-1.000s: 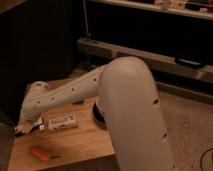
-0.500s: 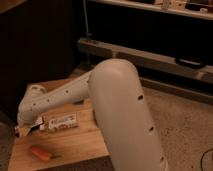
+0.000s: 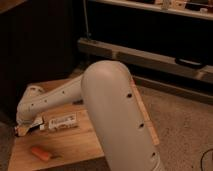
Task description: Place the eraser on the white sponge
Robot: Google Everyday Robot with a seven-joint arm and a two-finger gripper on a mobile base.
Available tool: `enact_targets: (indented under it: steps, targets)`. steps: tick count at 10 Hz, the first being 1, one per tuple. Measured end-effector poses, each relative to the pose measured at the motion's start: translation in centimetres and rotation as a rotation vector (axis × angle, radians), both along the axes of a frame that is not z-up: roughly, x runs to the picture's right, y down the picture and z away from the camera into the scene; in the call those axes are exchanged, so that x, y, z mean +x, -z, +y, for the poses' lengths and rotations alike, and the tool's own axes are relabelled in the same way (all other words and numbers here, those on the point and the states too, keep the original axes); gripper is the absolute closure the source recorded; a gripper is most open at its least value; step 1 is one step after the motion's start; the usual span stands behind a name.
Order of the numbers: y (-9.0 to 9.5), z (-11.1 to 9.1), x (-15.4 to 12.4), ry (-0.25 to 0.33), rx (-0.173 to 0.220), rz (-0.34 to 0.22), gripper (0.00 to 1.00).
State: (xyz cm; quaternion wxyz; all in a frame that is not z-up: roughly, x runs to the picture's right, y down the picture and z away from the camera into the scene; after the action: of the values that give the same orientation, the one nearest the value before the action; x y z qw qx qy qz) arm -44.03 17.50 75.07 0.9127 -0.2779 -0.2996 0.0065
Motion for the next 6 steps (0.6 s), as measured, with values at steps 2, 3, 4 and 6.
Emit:
enact_targets:
  steps: [2, 3, 4, 6]
  targets:
    - [-1.4, 0.6, 0.0, 0.007, -0.006, 0.004, 0.35]
    - [-1.8, 0.6, 0.0, 0.007, -0.006, 0.004, 0.35]
    - [-2.4, 0.6, 0.1, 0.004, -0.009, 0.006, 0.35]
    - [-3.2, 0.3, 0.2, -0.002, -0.009, 0.007, 0.35]
